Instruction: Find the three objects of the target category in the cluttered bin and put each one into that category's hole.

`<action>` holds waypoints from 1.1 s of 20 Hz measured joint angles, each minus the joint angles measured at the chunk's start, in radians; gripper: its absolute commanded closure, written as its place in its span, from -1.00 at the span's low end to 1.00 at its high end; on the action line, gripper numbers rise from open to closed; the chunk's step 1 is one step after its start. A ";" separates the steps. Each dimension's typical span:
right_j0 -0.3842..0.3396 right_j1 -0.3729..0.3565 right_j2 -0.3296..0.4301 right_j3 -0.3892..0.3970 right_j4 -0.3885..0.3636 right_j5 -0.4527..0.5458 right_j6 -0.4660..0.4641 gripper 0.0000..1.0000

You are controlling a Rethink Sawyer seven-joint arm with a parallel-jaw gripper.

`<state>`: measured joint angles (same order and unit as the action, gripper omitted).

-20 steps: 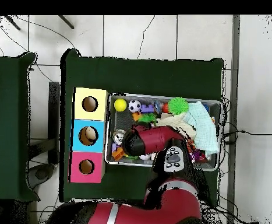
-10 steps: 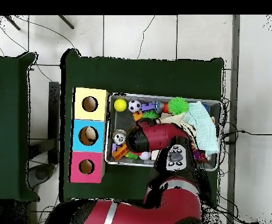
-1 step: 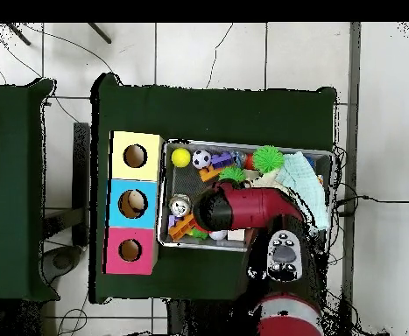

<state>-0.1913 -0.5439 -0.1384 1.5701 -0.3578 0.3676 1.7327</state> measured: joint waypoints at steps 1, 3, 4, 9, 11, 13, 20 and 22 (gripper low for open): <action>-0.001 -0.030 0.000 0.007 0.006 0.050 0.000 1.00; -0.004 -0.085 0.000 0.016 0.016 0.145 0.000 1.00; -0.005 -0.115 0.000 0.018 0.021 0.202 0.000 1.00; -0.018 -0.262 0.000 0.018 0.043 0.489 0.000 1.00; -0.025 -0.300 0.000 0.018 0.044 0.555 0.000 1.00; -0.041 -0.343 0.003 0.018 0.044 0.607 0.000 1.00; -0.122 -0.361 0.037 0.016 0.041 0.551 0.000 1.00; -0.142 -0.352 0.047 0.016 0.034 0.519 0.000 1.00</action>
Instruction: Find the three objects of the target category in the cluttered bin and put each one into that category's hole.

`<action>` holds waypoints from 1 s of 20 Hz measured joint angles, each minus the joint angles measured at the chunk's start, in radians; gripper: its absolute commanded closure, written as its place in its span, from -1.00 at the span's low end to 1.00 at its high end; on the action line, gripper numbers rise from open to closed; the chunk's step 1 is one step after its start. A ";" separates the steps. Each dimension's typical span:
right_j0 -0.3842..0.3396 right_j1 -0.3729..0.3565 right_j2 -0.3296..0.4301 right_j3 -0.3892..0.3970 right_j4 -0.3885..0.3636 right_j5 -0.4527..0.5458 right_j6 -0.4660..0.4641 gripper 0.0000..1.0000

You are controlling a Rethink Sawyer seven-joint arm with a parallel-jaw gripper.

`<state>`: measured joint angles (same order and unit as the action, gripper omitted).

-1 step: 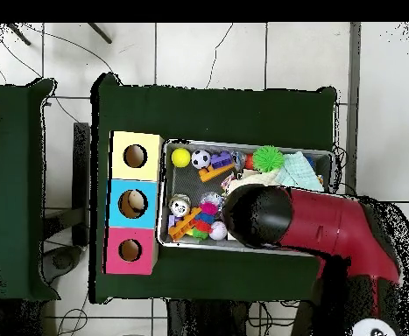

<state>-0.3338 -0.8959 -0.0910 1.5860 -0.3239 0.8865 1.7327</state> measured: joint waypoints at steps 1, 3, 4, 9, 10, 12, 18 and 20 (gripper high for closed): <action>-0.009 0.004 0.004 0.000 -0.004 -0.015 0.000 1.00; -0.037 0.022 0.020 0.000 -0.021 -0.069 0.000 1.00; -0.052 0.032 0.028 0.000 -0.030 -0.097 0.000 1.00; -0.110 0.083 0.062 0.000 -0.075 -0.201 0.000 1.00; -0.119 0.093 0.069 0.000 -0.084 -0.214 0.000 1.00; -0.142 0.128 0.093 -0.001 -0.107 -0.237 0.000 -1.00; -0.154 0.150 0.117 0.000 -0.121 -0.239 0.000 -1.00; -0.155 0.153 0.130 0.001 -0.123 -0.239 0.000 -1.00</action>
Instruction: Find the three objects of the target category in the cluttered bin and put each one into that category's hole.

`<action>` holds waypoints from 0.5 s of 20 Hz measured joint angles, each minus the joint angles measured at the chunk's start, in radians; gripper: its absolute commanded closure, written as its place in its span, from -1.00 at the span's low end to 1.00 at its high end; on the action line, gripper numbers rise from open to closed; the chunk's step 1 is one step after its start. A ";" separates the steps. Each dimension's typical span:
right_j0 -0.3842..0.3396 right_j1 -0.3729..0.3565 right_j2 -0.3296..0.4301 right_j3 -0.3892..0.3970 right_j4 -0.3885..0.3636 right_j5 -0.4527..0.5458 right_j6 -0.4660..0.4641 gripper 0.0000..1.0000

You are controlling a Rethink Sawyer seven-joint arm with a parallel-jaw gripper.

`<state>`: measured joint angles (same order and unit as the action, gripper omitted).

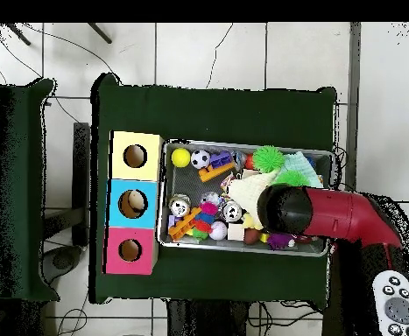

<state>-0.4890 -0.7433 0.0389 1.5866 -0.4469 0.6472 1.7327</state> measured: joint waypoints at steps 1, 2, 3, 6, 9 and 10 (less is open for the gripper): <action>0.000 -0.001 0.007 0.001 0.000 0.000 0.000 -1.00; 0.000 -0.002 0.013 0.001 0.000 0.000 0.000 -1.00; 0.000 -0.003 0.017 0.001 0.000 0.000 0.000 -1.00; -0.001 -0.011 0.038 0.004 0.001 0.000 0.000 -1.00; -0.012 -0.023 0.077 0.016 0.014 0.000 0.000 -1.00; -0.017 -0.026 0.087 0.021 0.019 0.000 0.000 -1.00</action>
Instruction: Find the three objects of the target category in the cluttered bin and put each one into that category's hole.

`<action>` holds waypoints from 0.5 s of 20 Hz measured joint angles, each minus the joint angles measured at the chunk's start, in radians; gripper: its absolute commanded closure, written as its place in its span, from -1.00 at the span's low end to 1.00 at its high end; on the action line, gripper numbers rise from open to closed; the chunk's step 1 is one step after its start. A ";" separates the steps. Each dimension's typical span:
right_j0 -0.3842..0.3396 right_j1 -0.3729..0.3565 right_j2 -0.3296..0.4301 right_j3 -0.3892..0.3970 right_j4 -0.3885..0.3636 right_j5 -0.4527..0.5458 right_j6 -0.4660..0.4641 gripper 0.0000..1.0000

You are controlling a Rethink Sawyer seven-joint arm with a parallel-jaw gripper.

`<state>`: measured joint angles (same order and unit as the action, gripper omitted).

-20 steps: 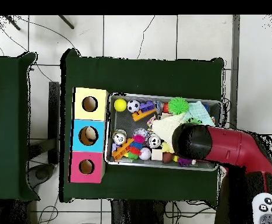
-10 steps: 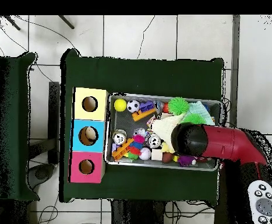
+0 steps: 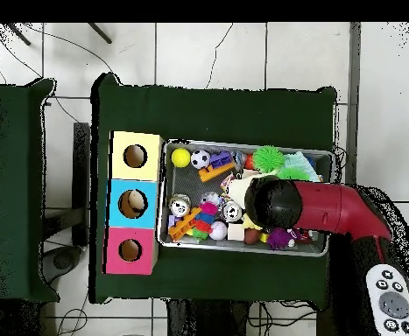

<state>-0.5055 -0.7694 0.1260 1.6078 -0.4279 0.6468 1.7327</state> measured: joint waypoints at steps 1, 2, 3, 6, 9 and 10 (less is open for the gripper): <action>-0.006 -0.003 0.014 0.009 0.008 -0.003 0.000 -1.00; -0.012 -0.005 0.027 0.017 0.016 -0.005 0.000 -1.00; -0.017 -0.007 0.042 0.028 0.025 -0.011 0.000 -1.00; -0.020 -0.006 0.061 0.046 0.036 -0.026 0.000 -1.00; -0.020 -0.001 0.090 0.072 0.046 -0.071 0.000 -1.00; -0.017 0.005 0.101 0.081 0.046 -0.100 0.000 -1.00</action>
<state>-0.5228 -0.7640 0.2267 1.6886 -0.3819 0.5470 1.7327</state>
